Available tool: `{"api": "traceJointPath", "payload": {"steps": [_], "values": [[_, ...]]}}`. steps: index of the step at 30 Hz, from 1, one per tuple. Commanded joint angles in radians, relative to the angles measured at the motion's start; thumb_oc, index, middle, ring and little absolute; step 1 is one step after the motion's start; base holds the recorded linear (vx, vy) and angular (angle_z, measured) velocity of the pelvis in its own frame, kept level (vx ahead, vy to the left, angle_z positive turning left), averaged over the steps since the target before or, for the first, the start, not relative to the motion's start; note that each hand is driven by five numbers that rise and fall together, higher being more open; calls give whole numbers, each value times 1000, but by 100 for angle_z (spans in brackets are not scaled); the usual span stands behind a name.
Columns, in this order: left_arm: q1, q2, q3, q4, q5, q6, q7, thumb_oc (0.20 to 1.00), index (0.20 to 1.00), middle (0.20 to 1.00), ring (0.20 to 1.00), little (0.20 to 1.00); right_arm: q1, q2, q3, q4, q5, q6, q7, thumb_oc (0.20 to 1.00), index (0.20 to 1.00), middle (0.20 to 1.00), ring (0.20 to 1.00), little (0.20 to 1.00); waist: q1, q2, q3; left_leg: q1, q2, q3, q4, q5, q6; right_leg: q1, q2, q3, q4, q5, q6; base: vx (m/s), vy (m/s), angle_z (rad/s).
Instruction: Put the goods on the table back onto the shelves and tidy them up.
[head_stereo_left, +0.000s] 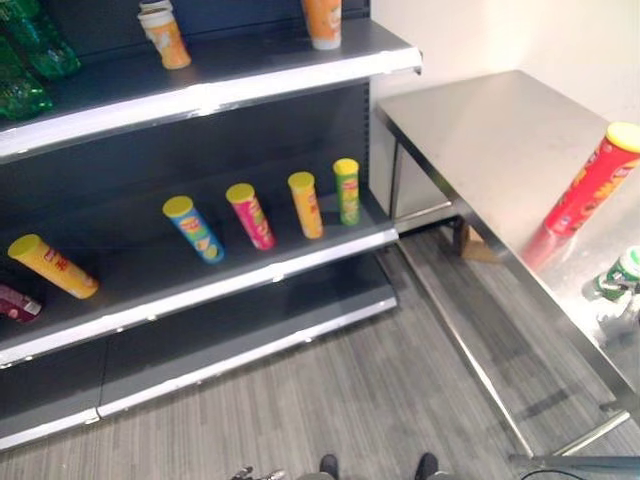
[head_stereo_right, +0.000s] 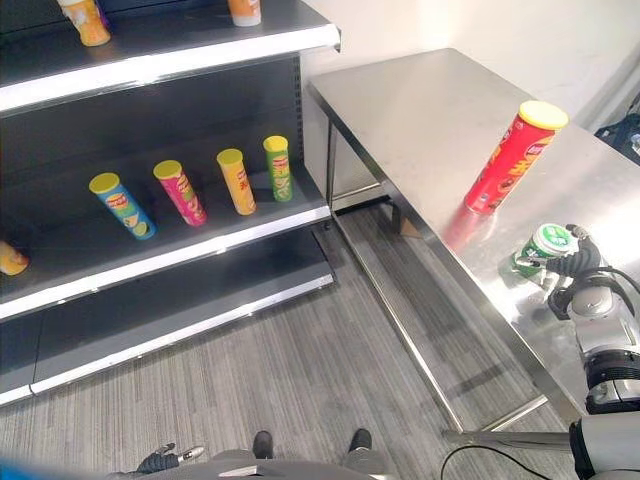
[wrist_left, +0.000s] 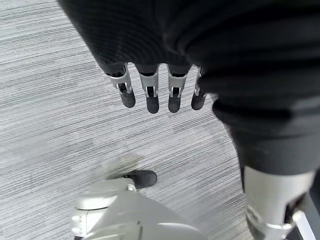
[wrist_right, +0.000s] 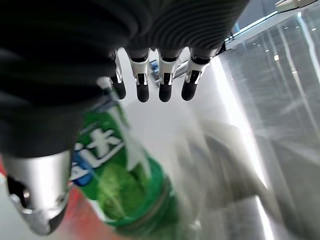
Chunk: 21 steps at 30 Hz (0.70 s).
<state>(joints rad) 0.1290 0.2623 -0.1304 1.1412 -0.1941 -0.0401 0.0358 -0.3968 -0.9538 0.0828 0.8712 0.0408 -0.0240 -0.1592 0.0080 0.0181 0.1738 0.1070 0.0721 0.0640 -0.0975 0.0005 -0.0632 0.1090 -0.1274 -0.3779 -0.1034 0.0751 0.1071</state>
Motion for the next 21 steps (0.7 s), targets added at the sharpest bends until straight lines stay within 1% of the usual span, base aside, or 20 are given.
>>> {"api": "traceJointPath", "payload": {"steps": [1,4,9,10,13,21], "values": [[-36,21,-41,7,-24,-4,16,1000,1000,1000,1000,1000,-62,-35,11,-15,14,-28,-63,1000,1000,1000,1000,1000,24,-23,-23,-23,92,53,14,20,-98,44,-11,26,41,-155,44,0,0,0],[-36,21,-42,7,-26,-3,18,1000,1000,1000,1000,1000,-64,-32,14,-4,15,-24,-60,1000,1000,1000,1000,1000,25,-22,-22,-23,91,52,13,18,-97,44,-12,24,41,-154,45,0,0,0],[-36,19,-49,7,-32,-3,19,1000,1000,1000,1000,1000,-94,-22,49,54,16,-18,-47,1000,1000,1000,1000,1000,27,-23,-23,-20,91,49,13,16,-95,44,-12,26,40,-153,44,0,0,0],[-34,21,-51,5,-35,-3,19,1000,1000,1000,1000,1000,-113,-13,73,80,9,-14,-40,1000,1000,1000,1000,1000,29,-25,-23,-18,91,50,12,15,-94,45,-11,28,39,-152,45,0,0,0],[-32,21,-53,4,-36,-4,22,1000,1000,1000,1000,1000,-135,-5,92,84,-1,-17,-52,1000,1000,1000,1000,1000,31,-25,-23,-17,91,50,11,15,-94,45,-11,29,38,-153,45,0,0,0],[-28,22,-50,0,-35,-6,31,1000,1000,1000,1000,1000,-145,6,81,54,14,-31,-83,1000,1000,1000,1000,1000,37,-21,-22,-15,90,47,11,14,-93,49,-12,25,41,-155,44,0,0,0]]}}
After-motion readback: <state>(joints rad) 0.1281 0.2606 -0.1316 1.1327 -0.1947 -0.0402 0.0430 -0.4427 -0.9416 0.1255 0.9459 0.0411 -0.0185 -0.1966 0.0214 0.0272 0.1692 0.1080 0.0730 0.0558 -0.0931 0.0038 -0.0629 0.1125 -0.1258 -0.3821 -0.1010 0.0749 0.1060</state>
